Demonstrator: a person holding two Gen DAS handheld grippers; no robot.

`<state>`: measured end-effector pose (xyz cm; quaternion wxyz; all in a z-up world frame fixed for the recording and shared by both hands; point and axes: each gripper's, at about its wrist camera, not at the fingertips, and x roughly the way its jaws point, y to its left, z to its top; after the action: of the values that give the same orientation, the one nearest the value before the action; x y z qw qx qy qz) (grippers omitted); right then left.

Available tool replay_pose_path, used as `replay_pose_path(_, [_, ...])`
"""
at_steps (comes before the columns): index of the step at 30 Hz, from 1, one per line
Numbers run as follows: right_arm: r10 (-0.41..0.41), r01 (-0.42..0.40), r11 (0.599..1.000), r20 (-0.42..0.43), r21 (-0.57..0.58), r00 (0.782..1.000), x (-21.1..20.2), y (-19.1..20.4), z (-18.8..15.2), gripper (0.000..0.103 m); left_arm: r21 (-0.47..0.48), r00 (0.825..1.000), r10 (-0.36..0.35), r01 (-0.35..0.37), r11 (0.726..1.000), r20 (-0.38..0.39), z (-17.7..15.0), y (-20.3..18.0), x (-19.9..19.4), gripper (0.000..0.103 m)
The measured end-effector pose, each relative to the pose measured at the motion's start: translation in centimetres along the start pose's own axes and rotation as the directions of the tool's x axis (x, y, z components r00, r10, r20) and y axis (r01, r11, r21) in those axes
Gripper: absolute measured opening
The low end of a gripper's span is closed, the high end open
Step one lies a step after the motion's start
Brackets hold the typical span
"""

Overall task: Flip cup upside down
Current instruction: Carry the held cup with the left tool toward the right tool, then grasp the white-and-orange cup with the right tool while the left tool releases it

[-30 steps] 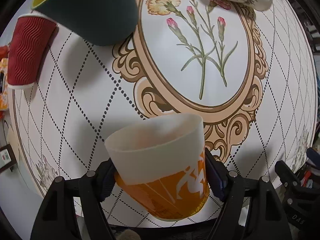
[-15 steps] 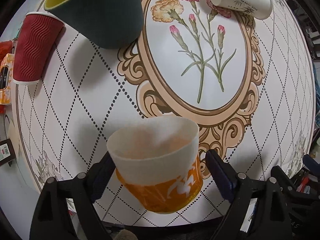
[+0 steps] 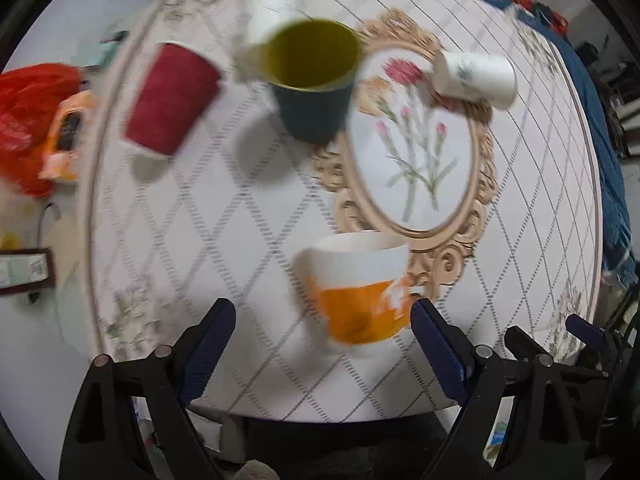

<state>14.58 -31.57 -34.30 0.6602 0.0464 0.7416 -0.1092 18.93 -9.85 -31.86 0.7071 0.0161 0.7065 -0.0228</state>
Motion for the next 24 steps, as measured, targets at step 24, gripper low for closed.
replay_pose_path(24, [-0.158,0.414,0.136,0.393,-0.9,0.906,-5.2,20.5,-6.3,0.103,-0.382,0.993,0.114,-0.108,0.918,-0.007,-5.8,14.8,2.1,0.093])
